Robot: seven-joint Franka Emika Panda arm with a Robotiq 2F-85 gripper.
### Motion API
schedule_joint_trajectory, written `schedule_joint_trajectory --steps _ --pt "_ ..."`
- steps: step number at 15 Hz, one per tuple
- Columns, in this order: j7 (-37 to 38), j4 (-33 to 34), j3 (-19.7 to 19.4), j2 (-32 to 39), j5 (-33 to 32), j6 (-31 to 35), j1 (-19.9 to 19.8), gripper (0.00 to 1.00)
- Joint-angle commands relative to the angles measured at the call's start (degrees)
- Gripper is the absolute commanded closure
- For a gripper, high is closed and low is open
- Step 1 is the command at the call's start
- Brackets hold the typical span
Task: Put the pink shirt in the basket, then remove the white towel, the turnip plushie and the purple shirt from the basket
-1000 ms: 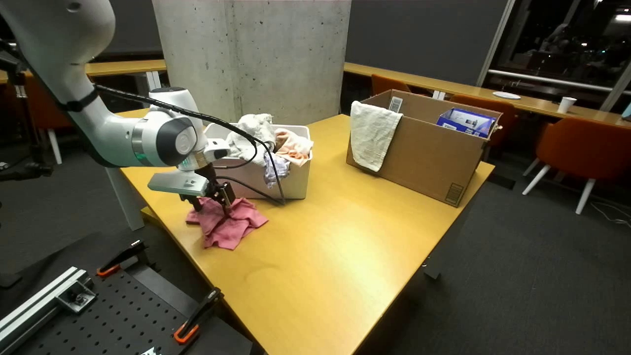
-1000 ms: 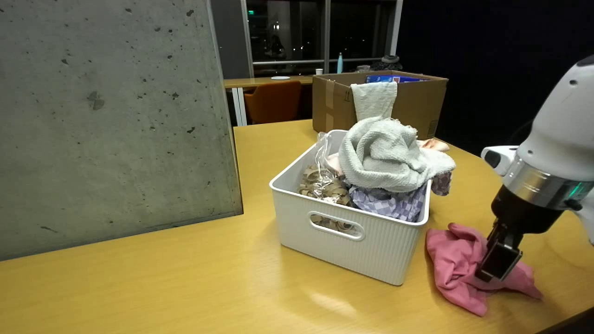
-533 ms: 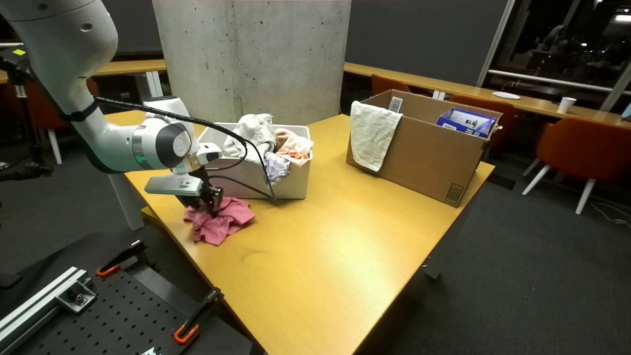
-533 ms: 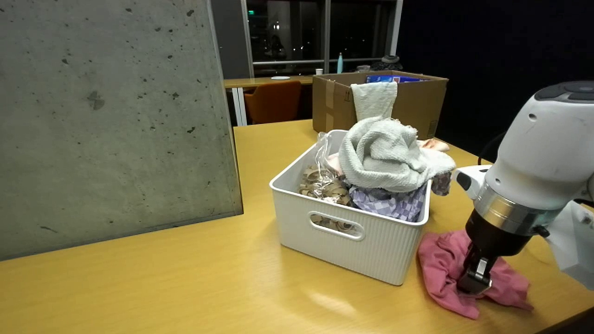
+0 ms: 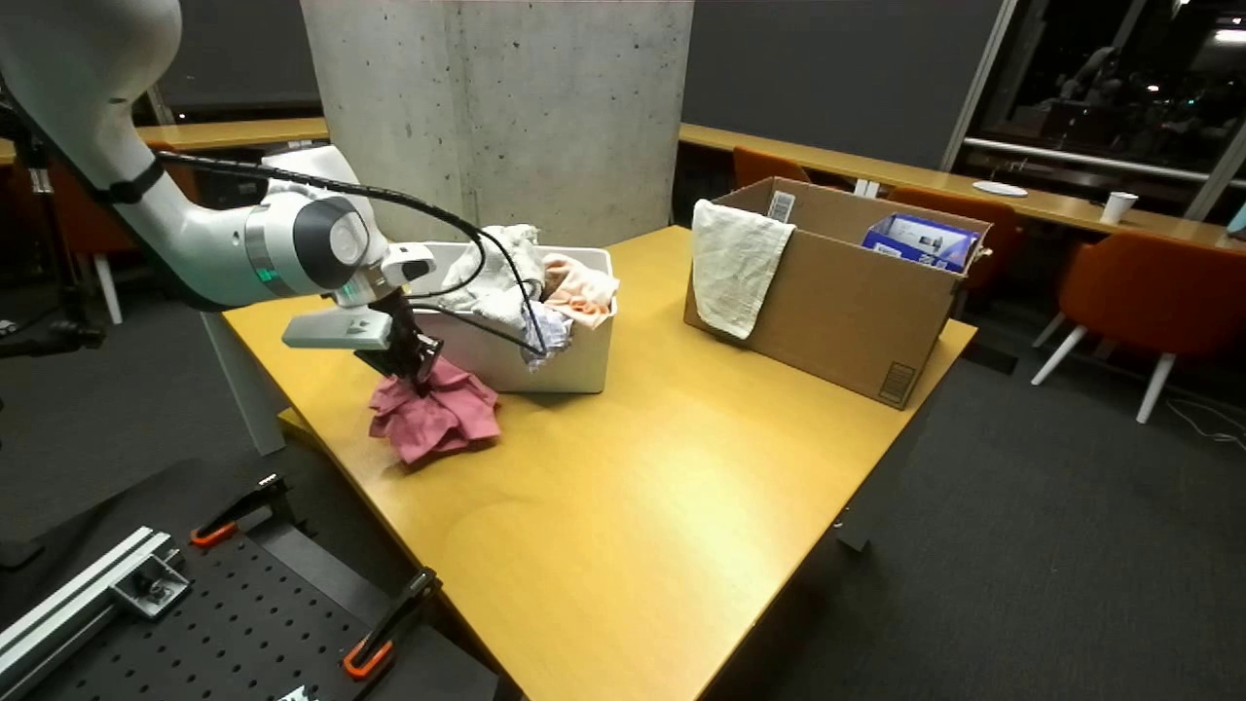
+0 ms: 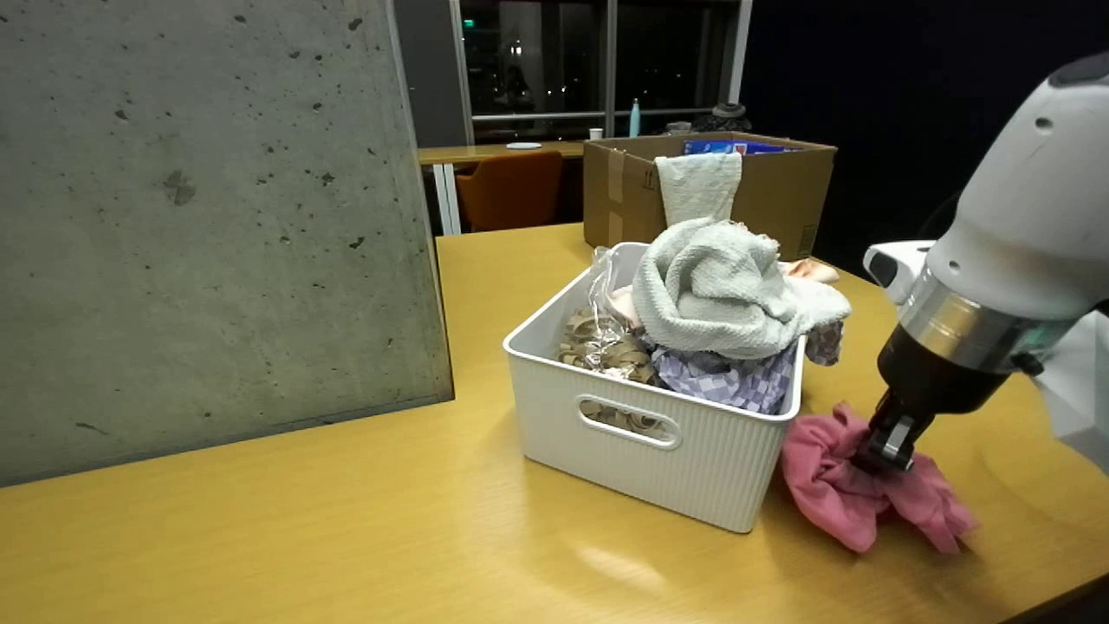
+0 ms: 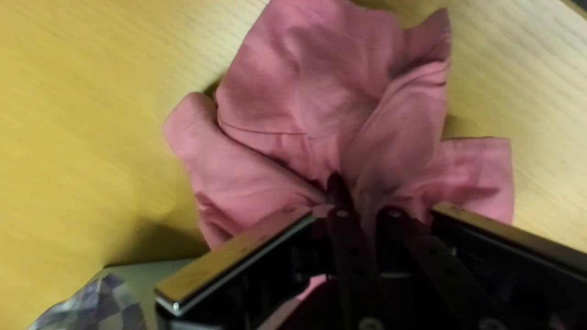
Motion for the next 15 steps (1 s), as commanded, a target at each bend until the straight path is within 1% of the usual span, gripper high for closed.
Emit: schedule_joint_trajectory --steps 1,3,4,5,6,7,10,12,15 --pt "4.72 -1.20 -2.24 -8.37 -5.62 -4.83 2.22 0.98" --pt "8.20 -1.79 -0.97 -13.21 -10.32 -7.24 2.08 0.98" --pt "8.97 -1.99 -2.34 -15.29 -11.04 -8.31 4.40 0.98" --pt "10.16 -1.82 -1.55 -17.37 -12.28 -10.20 4.76 0.98" --pt "12.06 -1.14 3.25 -19.32 -14.83 -12.28 1.09 0.98" --pt "12.55 0.10 5.22 -20.30 -15.79 -13.59 0.23 0.98" --pt "11.06 4.70 11.48 -21.04 -14.46 -16.53 -3.09 0.98" --pt "9.60 8.87 14.03 -19.69 -13.77 -17.04 -5.05 0.98" --pt "7.26 16.51 15.64 -14.91 -13.35 -17.86 -7.39 0.98"
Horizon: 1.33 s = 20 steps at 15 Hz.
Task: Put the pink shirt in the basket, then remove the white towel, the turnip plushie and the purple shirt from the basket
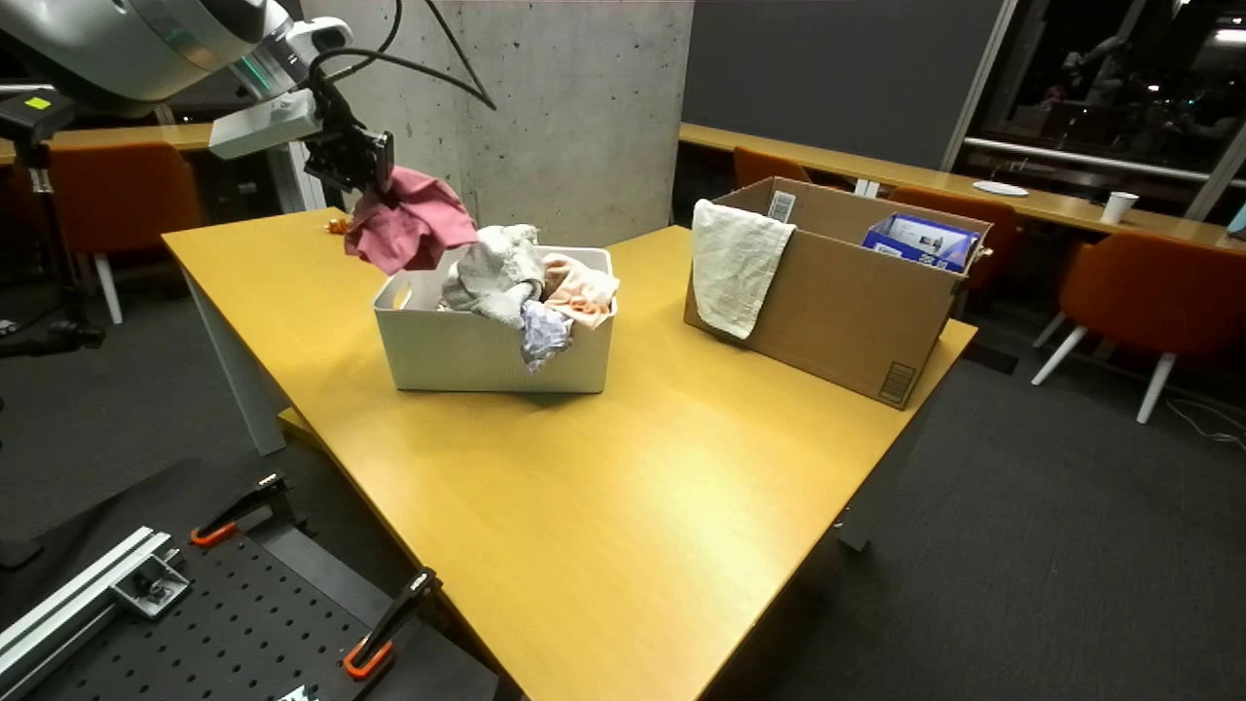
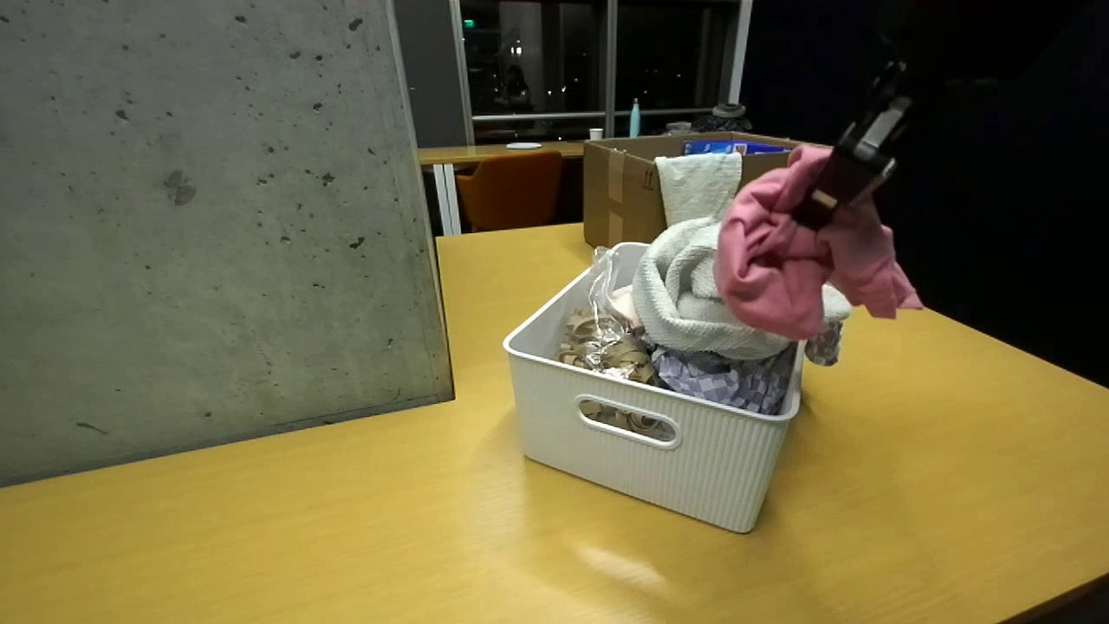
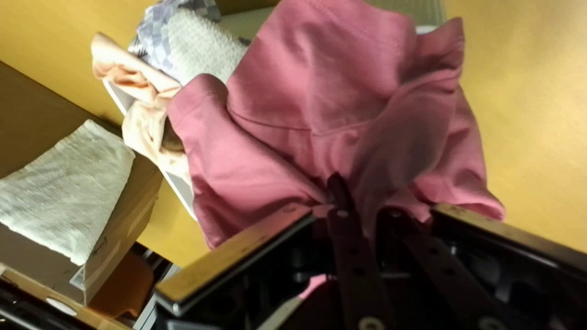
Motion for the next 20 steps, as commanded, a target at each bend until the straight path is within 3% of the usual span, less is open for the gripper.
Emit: schedule_joint_trajectory --steps 1,6,8,9,10,15,19,20 --pt "-3.82 11.03 2.33 7.48 0.17 -2.46 -3.33 0.98" --pt "-9.06 27.25 2.25 19.27 0.61 -8.42 -1.49 0.98" --pt "-10.63 30.90 2.46 23.05 1.27 -10.01 -0.36 0.98" --pt "-11.04 32.12 2.47 24.33 1.45 -10.84 0.32 0.68" --pt "-11.19 32.36 2.36 24.90 1.40 -11.08 1.04 0.67" --pt "-9.06 29.35 1.26 21.67 0.23 -13.01 3.71 0.32" --pt "-11.29 30.01 0.12 20.89 2.29 -13.89 -0.49 0.02" --pt "-11.98 30.63 -0.22 21.40 2.97 -14.02 -1.73 0.01"
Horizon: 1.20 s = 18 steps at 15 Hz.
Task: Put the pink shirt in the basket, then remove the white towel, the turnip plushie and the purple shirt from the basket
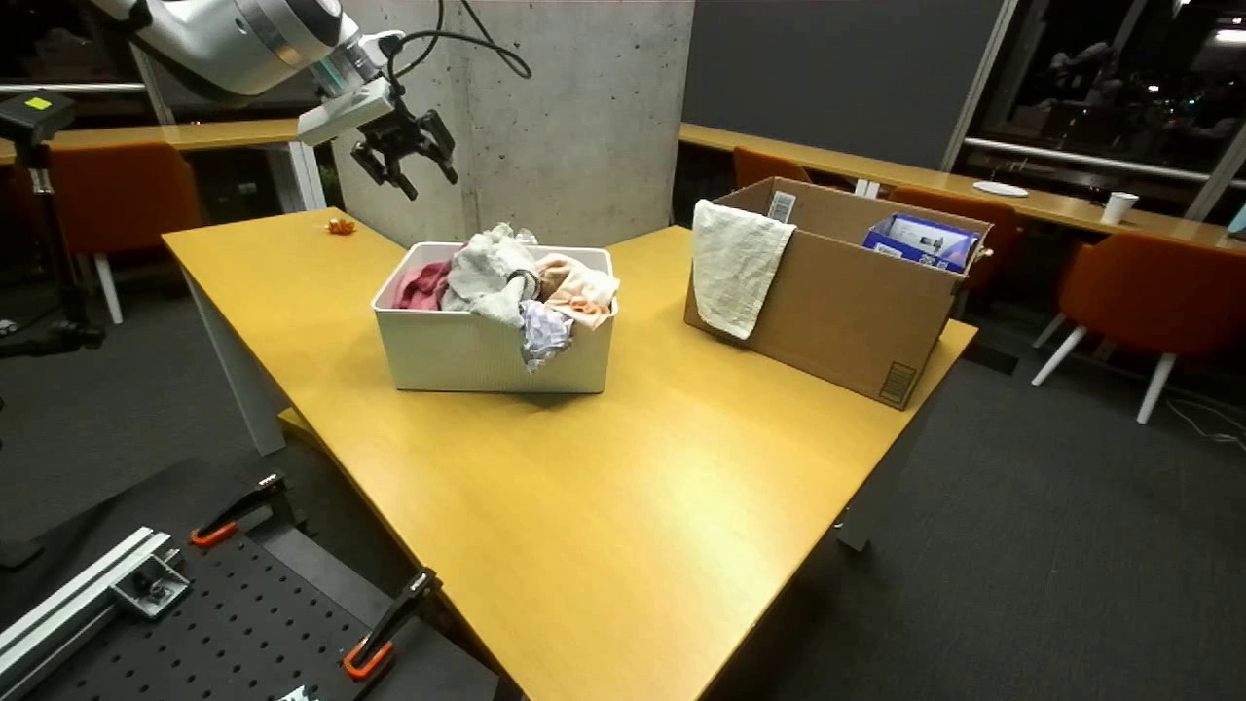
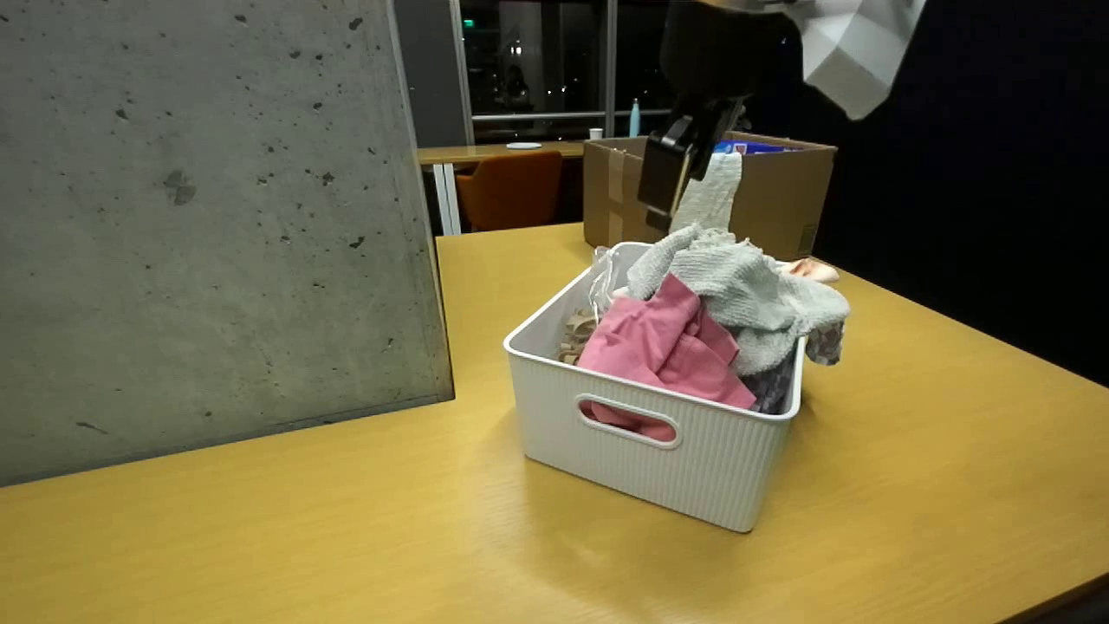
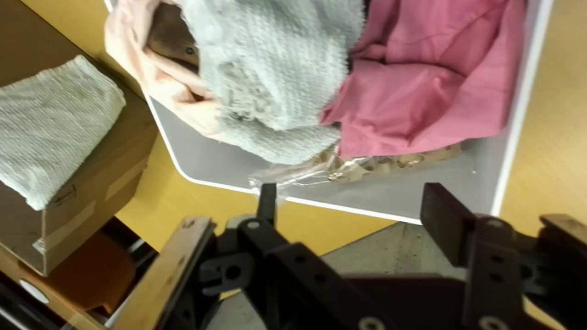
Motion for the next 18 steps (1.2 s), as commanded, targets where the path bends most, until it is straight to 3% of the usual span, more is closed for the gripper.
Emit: schedule_joint_trajectory --steps 1,5,12,13,15,18 --pt "-3.63 0.76 -1.02 0.03 3.20 -1.03 -4.33 0.00" --pt "-5.21 -0.16 -1.61 1.78 6.81 -0.51 -7.24 0.00" --pt "-4.85 -7.10 -1.50 0.87 9.68 1.20 -7.65 0.00" --pt "-5.06 -7.70 -1.50 0.93 10.03 1.67 -7.86 0.25" --pt "-5.65 -8.81 -1.43 0.74 10.51 1.98 -8.15 0.32" --pt "-6.35 -9.60 -1.59 0.93 10.27 2.50 -8.38 0.56"
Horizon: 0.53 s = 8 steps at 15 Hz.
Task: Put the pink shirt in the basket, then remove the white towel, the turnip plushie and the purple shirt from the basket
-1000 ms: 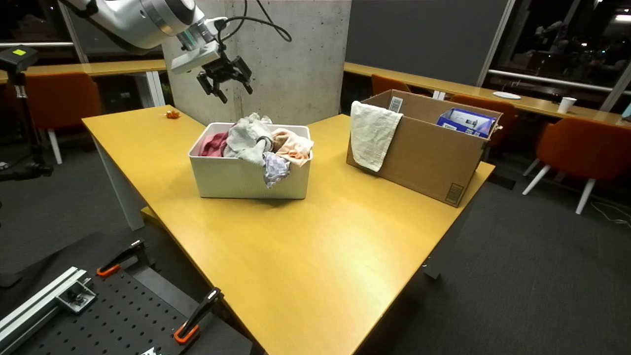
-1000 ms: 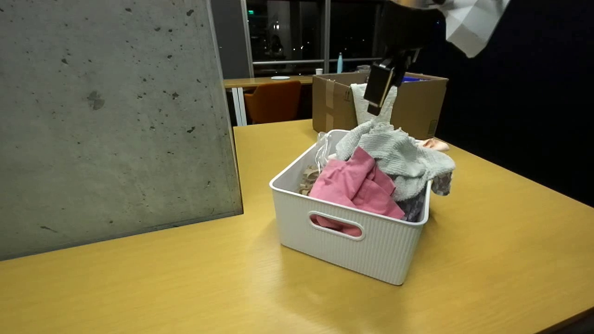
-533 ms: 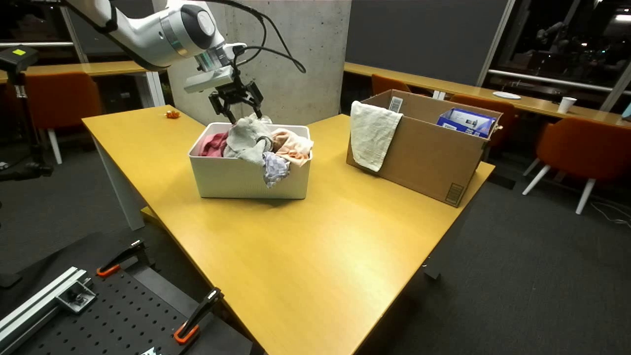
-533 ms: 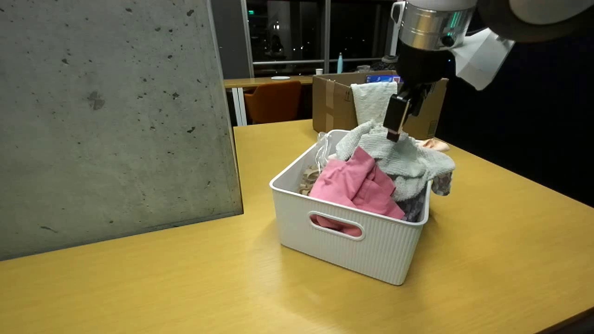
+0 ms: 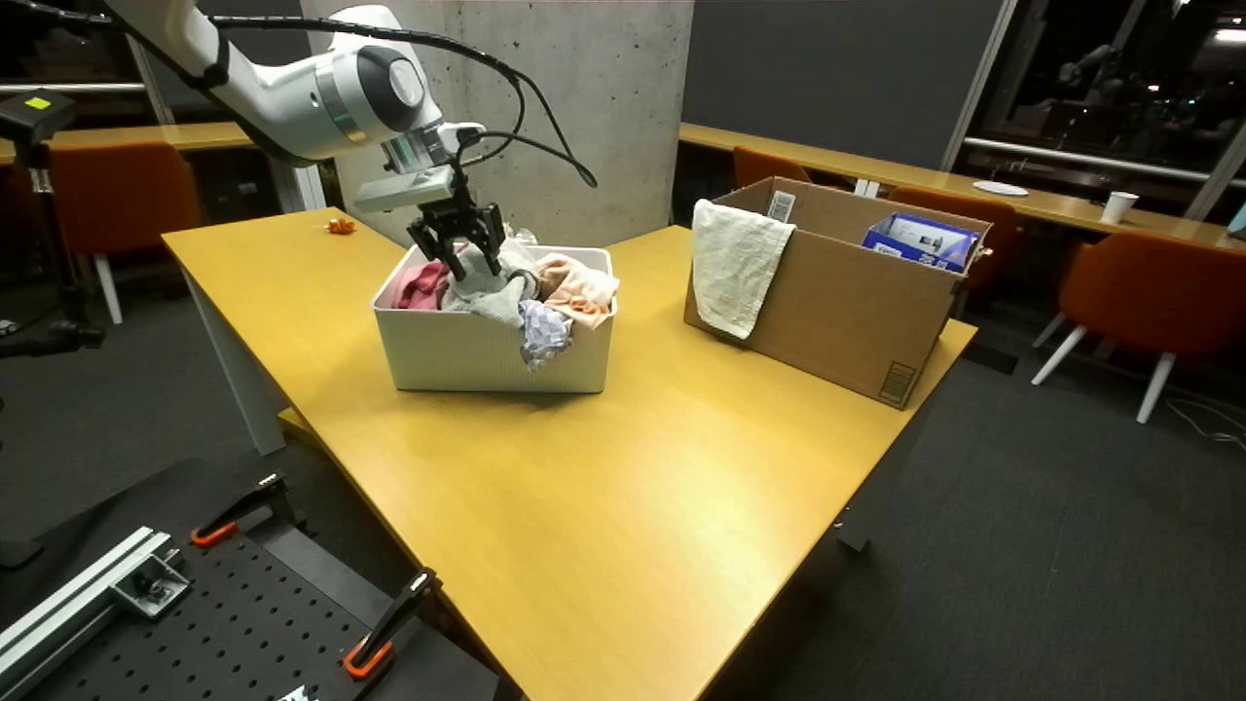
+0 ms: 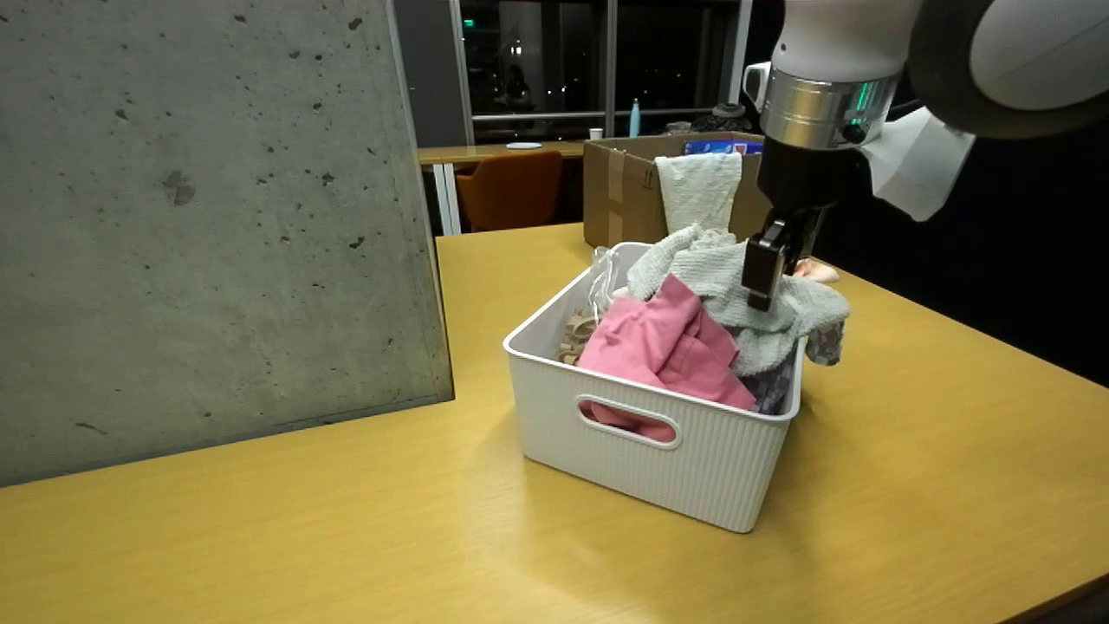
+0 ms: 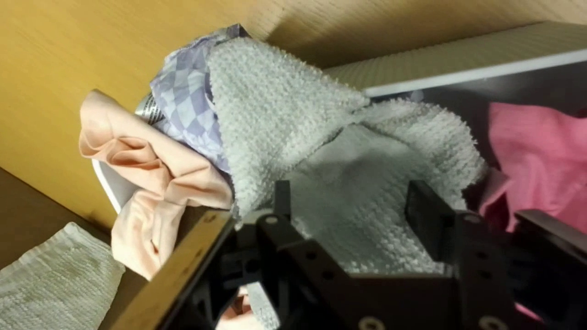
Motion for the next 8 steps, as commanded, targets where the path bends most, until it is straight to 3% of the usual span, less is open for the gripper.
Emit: schedule_joint_trajectory --steps 1,3,4,6,8 --pt "-2.05 -1.91 -0.26 -1.06 0.96 1.92 -0.45 0.65" --pt "-2.34 -1.93 -0.16 -1.20 1.09 1.64 -0.34 0.80" --pt "-2.20 -2.24 -0.09 -1.64 1.01 1.59 -0.14 0.37" --pt "-1.75 -3.17 -0.06 -2.88 0.59 1.36 0.37 0.40" --pt "-1.65 -3.25 -0.22 -3.93 0.22 0.98 0.56 0.27"
